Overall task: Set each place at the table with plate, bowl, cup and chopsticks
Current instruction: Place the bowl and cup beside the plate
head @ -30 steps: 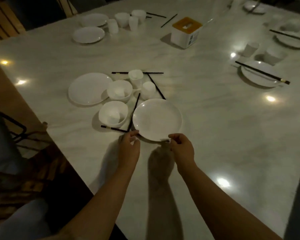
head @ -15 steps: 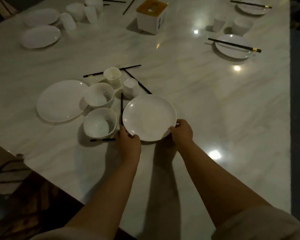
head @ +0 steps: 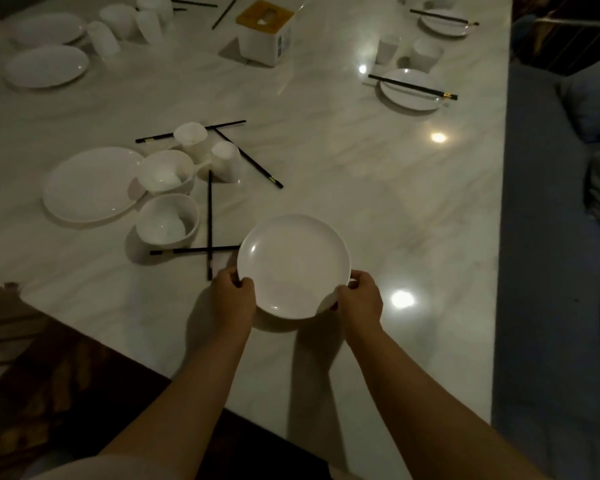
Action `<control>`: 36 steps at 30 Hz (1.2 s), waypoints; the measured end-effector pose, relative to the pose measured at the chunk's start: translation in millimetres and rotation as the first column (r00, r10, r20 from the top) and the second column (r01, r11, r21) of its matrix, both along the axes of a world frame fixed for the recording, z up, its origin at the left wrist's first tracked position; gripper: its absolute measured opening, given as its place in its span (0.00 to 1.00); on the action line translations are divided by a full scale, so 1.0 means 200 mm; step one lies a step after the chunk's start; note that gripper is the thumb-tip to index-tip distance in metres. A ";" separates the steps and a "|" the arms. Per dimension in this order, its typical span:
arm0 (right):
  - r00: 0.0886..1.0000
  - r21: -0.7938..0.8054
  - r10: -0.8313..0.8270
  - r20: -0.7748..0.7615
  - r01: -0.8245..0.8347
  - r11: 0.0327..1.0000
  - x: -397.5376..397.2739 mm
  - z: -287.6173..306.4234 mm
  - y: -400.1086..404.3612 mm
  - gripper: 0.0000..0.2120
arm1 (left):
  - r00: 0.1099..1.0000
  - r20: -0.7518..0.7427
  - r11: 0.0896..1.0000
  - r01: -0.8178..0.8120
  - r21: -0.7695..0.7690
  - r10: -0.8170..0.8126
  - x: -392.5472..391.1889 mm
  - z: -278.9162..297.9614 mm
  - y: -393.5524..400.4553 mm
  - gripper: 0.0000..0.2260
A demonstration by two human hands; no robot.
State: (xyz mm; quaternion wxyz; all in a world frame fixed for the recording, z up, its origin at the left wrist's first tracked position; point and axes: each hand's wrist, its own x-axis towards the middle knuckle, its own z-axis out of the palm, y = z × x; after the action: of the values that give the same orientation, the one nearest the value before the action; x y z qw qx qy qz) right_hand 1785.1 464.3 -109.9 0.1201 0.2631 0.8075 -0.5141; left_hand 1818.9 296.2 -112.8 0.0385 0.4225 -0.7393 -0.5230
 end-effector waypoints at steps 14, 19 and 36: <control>0.997 0.025 0.074 0.028 -0.074 0.997 0.15 -0.01 0.09 0.16 | 0.980 0.125 0.978 0.171 -0.124 -0.155 0.19 -0.01 0.05 0.19; 0.994 0.012 0.110 0.022 -0.110 0.994 0.11 -0.02 0.04 0.16 | 0.989 0.057 0.987 0.138 -0.083 -0.134 0.15 -0.02 -0.01 0.20; 0.987 0.055 0.161 -0.021 -0.160 0.986 0.04 0.00 -0.09 0.10 | 0.997 -0.072 0.999 0.035 -0.008 -0.035 0.12 -0.03 -0.13 0.14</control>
State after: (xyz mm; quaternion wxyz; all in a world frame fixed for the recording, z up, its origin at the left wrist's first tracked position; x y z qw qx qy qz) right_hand 1792.1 446.0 -109.3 0.1436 0.1937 0.8409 -0.4845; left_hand 1843.0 269.7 -118.8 0.0572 0.3903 -0.7464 -0.5360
